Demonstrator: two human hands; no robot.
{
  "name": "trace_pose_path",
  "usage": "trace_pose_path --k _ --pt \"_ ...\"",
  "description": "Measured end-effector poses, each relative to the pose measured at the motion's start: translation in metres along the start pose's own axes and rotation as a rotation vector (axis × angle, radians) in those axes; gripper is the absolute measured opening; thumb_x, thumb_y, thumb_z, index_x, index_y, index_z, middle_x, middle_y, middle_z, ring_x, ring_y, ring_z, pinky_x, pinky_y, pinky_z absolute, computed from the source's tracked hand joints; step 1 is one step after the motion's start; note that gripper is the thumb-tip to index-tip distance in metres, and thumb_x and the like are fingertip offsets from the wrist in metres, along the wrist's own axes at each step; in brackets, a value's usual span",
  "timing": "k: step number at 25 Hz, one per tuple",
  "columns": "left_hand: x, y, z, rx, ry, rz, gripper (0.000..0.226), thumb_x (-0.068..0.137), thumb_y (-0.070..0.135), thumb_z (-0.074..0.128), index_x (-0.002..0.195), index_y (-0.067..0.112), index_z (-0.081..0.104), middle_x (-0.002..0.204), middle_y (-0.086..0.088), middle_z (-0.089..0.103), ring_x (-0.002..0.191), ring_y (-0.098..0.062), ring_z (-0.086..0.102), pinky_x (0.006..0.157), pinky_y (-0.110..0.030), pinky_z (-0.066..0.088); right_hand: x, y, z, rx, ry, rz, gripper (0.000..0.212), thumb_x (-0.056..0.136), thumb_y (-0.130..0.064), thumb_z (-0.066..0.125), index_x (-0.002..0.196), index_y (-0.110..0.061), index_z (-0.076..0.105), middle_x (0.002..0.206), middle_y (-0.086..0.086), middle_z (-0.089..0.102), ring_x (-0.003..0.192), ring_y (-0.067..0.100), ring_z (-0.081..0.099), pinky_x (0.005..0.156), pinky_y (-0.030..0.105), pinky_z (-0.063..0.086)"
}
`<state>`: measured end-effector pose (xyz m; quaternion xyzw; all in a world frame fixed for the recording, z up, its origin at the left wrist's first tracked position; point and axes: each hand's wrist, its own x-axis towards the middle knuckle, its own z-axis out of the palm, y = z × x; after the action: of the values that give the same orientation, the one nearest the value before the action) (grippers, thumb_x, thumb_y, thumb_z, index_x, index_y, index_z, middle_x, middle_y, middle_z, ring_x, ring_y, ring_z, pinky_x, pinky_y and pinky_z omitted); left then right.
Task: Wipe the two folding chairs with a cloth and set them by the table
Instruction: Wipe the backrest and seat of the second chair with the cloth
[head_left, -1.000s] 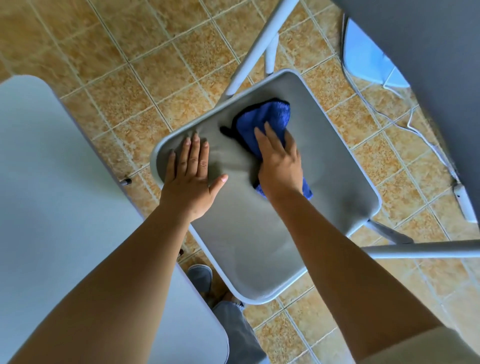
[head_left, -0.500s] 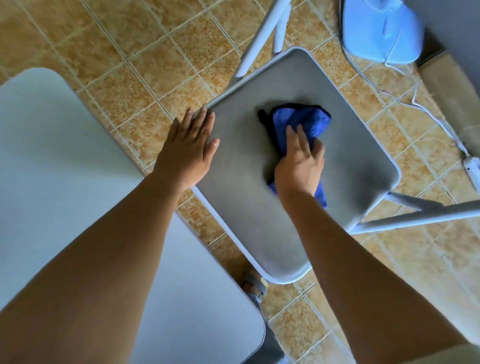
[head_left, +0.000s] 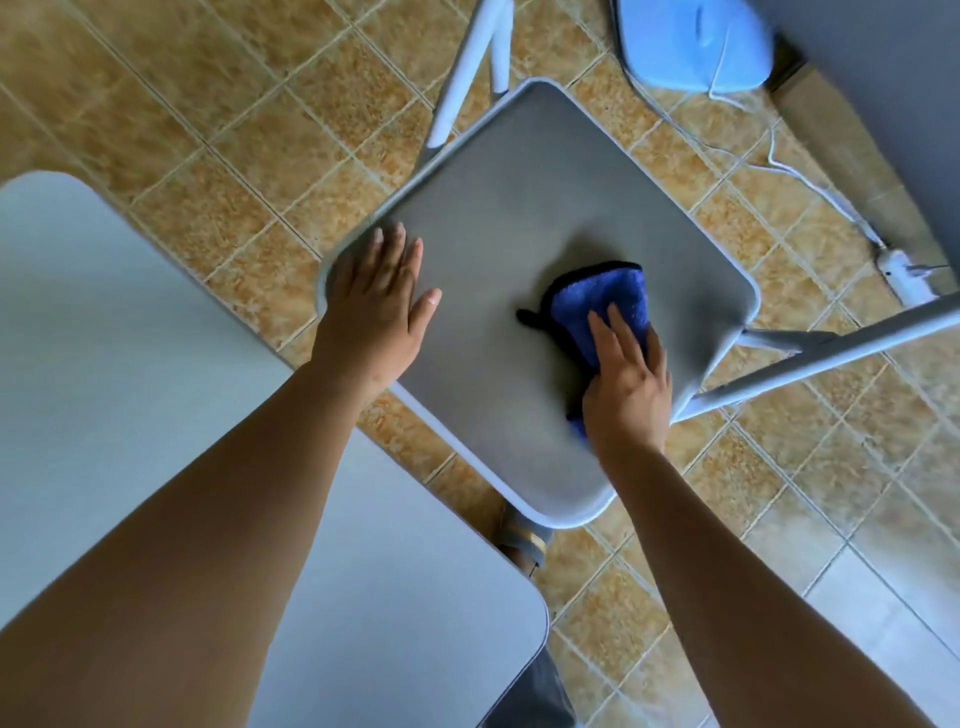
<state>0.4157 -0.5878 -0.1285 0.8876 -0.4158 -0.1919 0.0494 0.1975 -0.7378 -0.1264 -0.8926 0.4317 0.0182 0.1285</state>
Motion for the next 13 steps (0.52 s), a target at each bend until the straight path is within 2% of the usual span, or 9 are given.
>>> trace_pose_path --k 2,3,6,9,11,13 --pt "-0.011 0.011 0.010 0.023 0.006 0.021 0.062 0.101 0.044 0.016 0.153 0.012 0.007 0.161 -0.007 0.001 0.149 -0.022 -0.004 0.119 -0.043 -0.002 0.017 -0.022 0.002 0.063 0.024 0.160 0.067 0.079 0.003 0.045 0.142 -0.021 0.043 0.151 -0.001 0.038 0.138 0.037 0.028 0.108 0.046 0.032" --pt "-0.012 0.015 0.013 0.029 0.008 0.004 0.062 0.101 0.044 0.015 0.153 0.012 0.007 0.161 -0.007 0.002 0.149 -0.022 -0.004 0.119 -0.044 -0.002 0.016 -0.036 0.006 0.074 0.032 0.155 0.067 0.079 0.004 0.043 0.142 -0.020 0.042 0.151 0.001 0.038 0.138 0.038 0.028 0.106 0.046 0.032" --pt "-0.008 0.023 0.014 -0.002 0.004 -0.058 0.060 0.101 0.040 0.016 0.153 0.011 0.007 0.161 -0.006 0.002 0.149 -0.022 -0.003 0.118 -0.044 -0.004 -0.022 -0.060 0.019 0.053 0.063 -0.128 0.065 0.075 0.004 0.042 0.137 -0.018 0.050 0.144 0.003 0.048 0.131 0.040 0.040 0.094 0.044 0.044" --pt "-0.006 0.019 0.012 -0.018 -0.024 -0.051 0.059 0.101 0.039 0.013 0.153 0.011 0.005 0.162 -0.006 0.000 0.148 -0.021 -0.005 0.119 -0.044 -0.003 -0.072 -0.029 0.017 0.010 -0.049 -0.422 0.065 0.074 -0.005 0.045 0.137 -0.022 0.050 0.145 -0.004 0.046 0.134 0.035 0.040 0.093 0.041 0.045" --pt "-0.006 0.017 0.010 -0.017 -0.040 -0.040 0.060 0.101 0.040 0.012 0.153 0.012 0.004 0.162 -0.005 -0.001 0.148 -0.020 -0.006 0.119 -0.043 -0.004 -0.087 0.009 0.008 -0.036 -0.058 -0.445 0.065 0.074 -0.006 0.044 0.136 -0.024 0.051 0.145 -0.005 0.046 0.134 0.033 0.040 0.093 0.041 0.047" --pt "-0.007 0.018 0.009 -0.004 -0.042 -0.036 0.060 0.101 0.041 0.012 0.153 0.012 0.003 0.161 -0.004 -0.003 0.148 -0.019 -0.008 0.119 -0.042 -0.006 -0.080 0.042 0.001 -0.039 -0.017 -0.319 0.062 0.075 -0.004 0.043 0.133 -0.022 0.054 0.142 -0.004 0.050 0.130 0.034 0.044 0.094 0.044 0.047"
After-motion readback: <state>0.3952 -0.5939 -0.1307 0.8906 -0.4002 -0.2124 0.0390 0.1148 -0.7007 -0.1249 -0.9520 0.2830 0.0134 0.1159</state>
